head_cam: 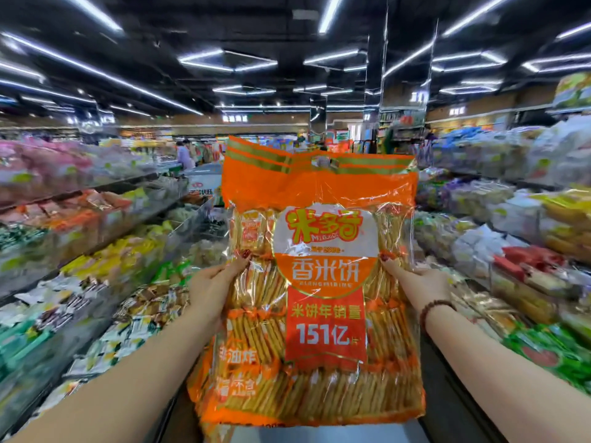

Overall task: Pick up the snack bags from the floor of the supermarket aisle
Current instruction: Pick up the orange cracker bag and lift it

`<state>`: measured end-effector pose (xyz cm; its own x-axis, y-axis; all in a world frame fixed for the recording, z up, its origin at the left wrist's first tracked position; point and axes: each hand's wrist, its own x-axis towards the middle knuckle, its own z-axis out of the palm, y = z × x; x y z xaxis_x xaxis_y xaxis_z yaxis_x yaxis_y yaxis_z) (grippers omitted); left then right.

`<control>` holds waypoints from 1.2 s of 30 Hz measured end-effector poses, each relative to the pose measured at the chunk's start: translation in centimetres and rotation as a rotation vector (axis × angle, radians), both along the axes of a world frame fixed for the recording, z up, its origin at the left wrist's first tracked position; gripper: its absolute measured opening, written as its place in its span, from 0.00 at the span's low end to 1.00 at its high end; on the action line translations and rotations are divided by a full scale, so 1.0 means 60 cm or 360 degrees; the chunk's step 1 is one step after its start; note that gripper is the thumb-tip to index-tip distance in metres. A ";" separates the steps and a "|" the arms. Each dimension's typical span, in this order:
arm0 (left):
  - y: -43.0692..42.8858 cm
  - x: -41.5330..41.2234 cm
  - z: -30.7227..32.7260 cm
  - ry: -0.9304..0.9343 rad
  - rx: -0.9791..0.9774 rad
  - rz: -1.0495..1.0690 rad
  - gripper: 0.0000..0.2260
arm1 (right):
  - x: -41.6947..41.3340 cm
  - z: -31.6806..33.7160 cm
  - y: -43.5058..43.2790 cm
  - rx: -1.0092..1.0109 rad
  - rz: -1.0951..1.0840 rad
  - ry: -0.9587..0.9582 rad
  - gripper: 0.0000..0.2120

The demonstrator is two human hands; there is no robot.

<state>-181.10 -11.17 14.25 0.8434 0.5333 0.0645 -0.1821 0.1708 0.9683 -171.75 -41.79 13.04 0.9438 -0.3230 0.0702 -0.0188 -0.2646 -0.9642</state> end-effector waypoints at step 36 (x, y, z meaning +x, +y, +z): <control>0.187 1.457 -0.096 0.0360 -0.0131 0.0052 0.16 | 1.484 -0.077 0.186 -0.0224 0.0190 0.0161 0.24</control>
<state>-93.70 0.04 8.50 0.8137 0.5563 -0.1688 0.0309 0.2486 0.9681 -82.73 -30.66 8.41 0.9793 -0.2020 0.0098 -0.0739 -0.4027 -0.9124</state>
